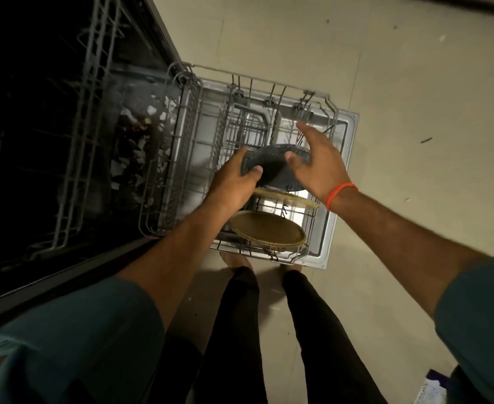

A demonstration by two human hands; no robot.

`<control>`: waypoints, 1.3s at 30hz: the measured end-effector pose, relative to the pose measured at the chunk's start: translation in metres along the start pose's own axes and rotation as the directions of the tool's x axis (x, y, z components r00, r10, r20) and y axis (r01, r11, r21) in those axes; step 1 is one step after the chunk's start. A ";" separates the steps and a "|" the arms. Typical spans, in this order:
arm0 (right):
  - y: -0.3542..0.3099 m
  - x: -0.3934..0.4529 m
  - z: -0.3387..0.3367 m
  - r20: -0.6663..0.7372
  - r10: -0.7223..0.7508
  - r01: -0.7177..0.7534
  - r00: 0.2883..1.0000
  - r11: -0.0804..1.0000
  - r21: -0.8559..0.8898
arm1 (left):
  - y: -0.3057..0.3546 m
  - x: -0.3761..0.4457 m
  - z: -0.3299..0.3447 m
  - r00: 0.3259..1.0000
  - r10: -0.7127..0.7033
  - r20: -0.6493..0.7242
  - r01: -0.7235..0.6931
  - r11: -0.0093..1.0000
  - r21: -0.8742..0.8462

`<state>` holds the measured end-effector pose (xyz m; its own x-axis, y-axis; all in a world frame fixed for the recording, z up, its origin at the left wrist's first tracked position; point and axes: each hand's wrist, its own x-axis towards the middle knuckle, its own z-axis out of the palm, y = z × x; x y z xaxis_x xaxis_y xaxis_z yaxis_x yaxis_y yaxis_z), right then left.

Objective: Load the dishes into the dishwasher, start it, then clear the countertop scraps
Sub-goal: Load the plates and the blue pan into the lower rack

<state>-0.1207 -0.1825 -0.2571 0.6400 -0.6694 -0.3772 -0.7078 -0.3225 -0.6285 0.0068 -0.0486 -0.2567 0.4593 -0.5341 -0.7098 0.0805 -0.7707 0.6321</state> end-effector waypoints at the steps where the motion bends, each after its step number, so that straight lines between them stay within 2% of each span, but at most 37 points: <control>1: -0.011 -0.010 -0.005 -0.009 0.001 -0.001 1.000 1.000 0.028 | 0.006 -0.013 -0.005 1.000 0.008 0.005 -0.008 1.000 -0.028; 7: -0.080 -0.066 -0.042 -0.074 0.010 0.008 0.997 0.971 0.238 | 0.045 -0.099 -0.037 0.995 0.086 -0.041 -0.091 0.986 -0.139; 12: -0.134 -0.102 -0.077 -0.081 -0.005 0.030 0.997 0.952 0.303 | 0.067 -0.160 -0.064 0.986 0.122 -0.111 -0.145 0.961 -0.236; 17: -0.191 -0.135 -0.108 -0.041 -0.153 0.158 0.987 0.943 0.292 | 0.094 -0.233 -0.088 0.949 0.210 -0.237 -0.272 0.923 -0.272; 20: -0.227 -0.162 -0.125 -0.015 -0.268 0.260 0.963 0.915 0.309 | 0.102 -0.284 -0.103 0.902 0.247 -0.354 -0.360 0.884 -0.299; 24: -0.273 -0.196 -0.138 0.041 -0.420 0.374 0.907 0.844 0.385 | 0.105 -0.353 -0.127 0.819 0.221 -0.529 -0.441 0.833 -0.335; 27: -0.314 -0.219 -0.137 0.128 -0.547 0.450 0.827 0.782 0.430 | 0.093 -0.412 -0.141 0.740 0.196 -0.644 -0.509 0.788 -0.345; 32: -0.389 -0.268 -0.110 0.278 -0.742 0.586 0.610 0.659 0.471 | 0.051 -0.494 -0.159 0.543 0.042 -0.839 -0.591 0.728 -0.346; 36: -0.444 -0.324 -0.064 0.393 -0.838 0.681 0.379 0.540 0.495 | -0.001 -0.559 -0.166 0.336 -0.118 -0.934 -0.651 0.688 -0.321; 39: -0.474 -0.372 -0.027 0.461 -0.856 0.694 0.236 0.480 0.536 | -0.042 -0.604 -0.168 0.225 -0.229 -0.947 -0.660 0.679 -0.321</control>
<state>-0.0316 0.2008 0.1992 0.8942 0.4265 0.1356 0.2651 -0.2605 -0.9284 -0.1256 0.3647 0.1970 0.9226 0.3856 -0.0100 0.0358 -0.0598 0.9976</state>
